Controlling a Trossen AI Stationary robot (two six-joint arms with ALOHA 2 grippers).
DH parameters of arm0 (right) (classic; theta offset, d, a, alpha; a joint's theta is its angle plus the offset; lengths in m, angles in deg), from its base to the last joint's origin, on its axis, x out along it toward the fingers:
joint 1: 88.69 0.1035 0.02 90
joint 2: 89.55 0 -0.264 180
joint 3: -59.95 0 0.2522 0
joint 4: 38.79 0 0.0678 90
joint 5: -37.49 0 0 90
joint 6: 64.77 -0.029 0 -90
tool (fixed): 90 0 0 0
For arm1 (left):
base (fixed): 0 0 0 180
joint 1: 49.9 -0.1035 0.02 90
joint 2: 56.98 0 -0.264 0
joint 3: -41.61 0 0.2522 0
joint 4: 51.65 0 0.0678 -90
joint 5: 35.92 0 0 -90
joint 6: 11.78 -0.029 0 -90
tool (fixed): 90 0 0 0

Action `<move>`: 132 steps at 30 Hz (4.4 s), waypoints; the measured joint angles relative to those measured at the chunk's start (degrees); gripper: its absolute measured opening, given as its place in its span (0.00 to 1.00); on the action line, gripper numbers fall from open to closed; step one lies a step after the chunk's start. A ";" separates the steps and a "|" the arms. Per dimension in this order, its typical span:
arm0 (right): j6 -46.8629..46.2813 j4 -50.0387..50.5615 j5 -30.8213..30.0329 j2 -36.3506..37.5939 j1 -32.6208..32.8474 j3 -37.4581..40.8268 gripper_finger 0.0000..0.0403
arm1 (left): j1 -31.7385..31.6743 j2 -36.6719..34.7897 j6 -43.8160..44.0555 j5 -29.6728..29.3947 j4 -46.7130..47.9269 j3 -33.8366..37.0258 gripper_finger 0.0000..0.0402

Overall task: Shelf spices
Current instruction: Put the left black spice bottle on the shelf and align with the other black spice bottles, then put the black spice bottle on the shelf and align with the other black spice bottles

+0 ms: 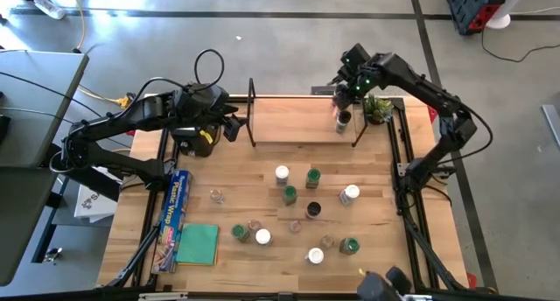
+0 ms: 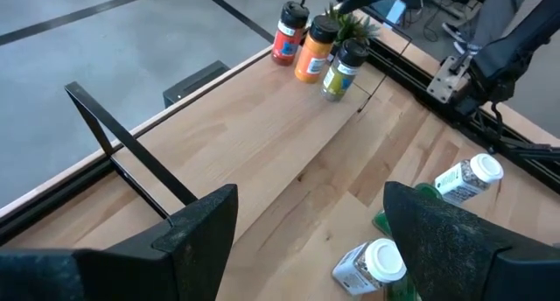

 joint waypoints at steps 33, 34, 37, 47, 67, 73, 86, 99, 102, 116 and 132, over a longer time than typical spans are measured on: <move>-1.59 0.75 1.97 -0.44 -2.04 -1.26 0.07 | 0.00 0.00 0.04 -0.02 -0.01 0.00 0.70; -1.57 1.28 2.01 0.52 -1.82 -1.49 0.07 | 0.00 -0.02 0.04 -0.02 -0.01 0.00 0.70; 0.77 3.26 4.54 3.03 -0.82 -1.60 0.07 | 0.00 -0.02 0.07 -0.02 -0.01 0.00 0.70; 7.74 8.45 13.41 3.72 0.89 4.26 0.07 | 0.00 -0.01 0.00 0.00 -0.01 0.00 0.70; 4.24 -2.52 11.85 3.81 1.34 11.76 0.07 | 0.02 -0.01 -0.01 0.00 -0.01 0.00 0.70; 4.24 -2.58 11.30 3.81 1.34 11.78 0.07 | 0.02 -0.02 0.02 0.11 -0.01 0.00 0.70; 3.15 -1.82 10.32 3.62 1.34 7.14 0.07 | 0.04 0.00 0.55 0.20 -0.01 0.00 0.70; 7.93 1.81 23.60 7.56 14.02 -2.69 0.07 | 0.11 -0.02 0.48 2.00 0.05 0.00 0.70; 6.77 2.60 26.95 7.85 21.72 -1.37 0.07 | 0.11 -0.04 -1.27 4.69 0.33 0.00 0.70; 0.51 -6.52 23.05 5.65 52.28 2.80 0.51 | 0.11 -0.18 -8.97 15.30 10.11 0.00 0.70; -7.84 -5.94 5.91 -11.41 60.12 2.86 0.90 | 1.91 -0.26 -10.60 16.70 16.51 0.00 0.70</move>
